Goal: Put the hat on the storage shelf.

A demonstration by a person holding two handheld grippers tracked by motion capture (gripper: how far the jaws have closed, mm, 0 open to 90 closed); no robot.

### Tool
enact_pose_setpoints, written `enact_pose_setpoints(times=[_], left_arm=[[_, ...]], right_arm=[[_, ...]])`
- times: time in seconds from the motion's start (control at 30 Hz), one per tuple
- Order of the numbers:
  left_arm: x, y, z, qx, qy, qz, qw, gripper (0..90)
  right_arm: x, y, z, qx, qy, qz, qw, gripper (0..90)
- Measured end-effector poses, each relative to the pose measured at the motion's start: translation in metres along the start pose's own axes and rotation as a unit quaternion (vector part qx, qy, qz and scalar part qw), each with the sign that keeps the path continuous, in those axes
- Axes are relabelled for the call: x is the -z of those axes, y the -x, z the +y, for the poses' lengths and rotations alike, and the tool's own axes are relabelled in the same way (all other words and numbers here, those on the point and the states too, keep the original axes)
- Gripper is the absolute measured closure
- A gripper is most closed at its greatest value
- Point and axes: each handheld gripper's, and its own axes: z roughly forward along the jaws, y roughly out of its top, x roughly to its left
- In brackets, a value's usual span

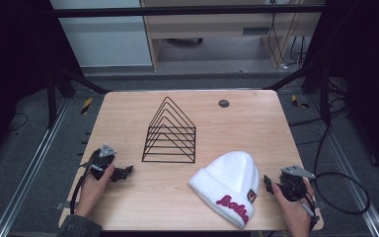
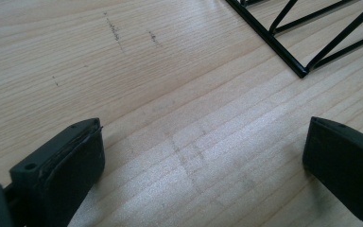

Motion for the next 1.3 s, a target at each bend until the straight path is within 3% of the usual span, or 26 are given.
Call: enact_pose_setpoints(times=[0.37, 0.47, 0.7, 0.9, 1.17, 1.2, 1.3], left_arm=[[0.0, 0.0, 0.0, 0.0, 0.0, 0.0, 1.0, 0.0], [0.0, 0.0, 0.0, 0.0, 0.0, 0.0, 1.0, 0.0], [0.0, 0.0, 0.0, -0.001, 0.0, 0.0, 1.0, 0.0], [0.0, 0.0, 0.0, 0.0, 0.0, 0.0, 1.0, 0.0], [0.0, 0.0, 0.0, -0.001, -0.001, 0.0, 1.0, 0.0], [0.0, 0.0, 0.0, -0.001, -0.001, 0.0, 1.0, 0.0], [0.0, 0.0, 0.0, -0.001, -0.001, 0.0, 1.0, 0.0]], right_arm=[[0.0, -0.001, 0.0, -0.004, 0.001, -0.007, 1.0, 28.1], [0.0, -0.001, 0.001, -0.002, -0.004, 0.001, 1.0, 25.4], [0.003, 0.001, 0.021, 0.02, -0.023, -0.002, 0.9995, 21.2], [0.008, 0.001, 0.053, 0.047, -0.055, 0.016, 0.9973, 27.4], [0.0, -0.019, 0.087, 0.079, -0.089, 0.066, 0.9907, 38.5], [-0.003, -0.024, 0.092, 0.077, -0.094, 0.083, 0.9891, 39.3], [-0.008, -0.029, 0.096, 0.082, -0.1, 0.089, 0.9876, 39.3]])
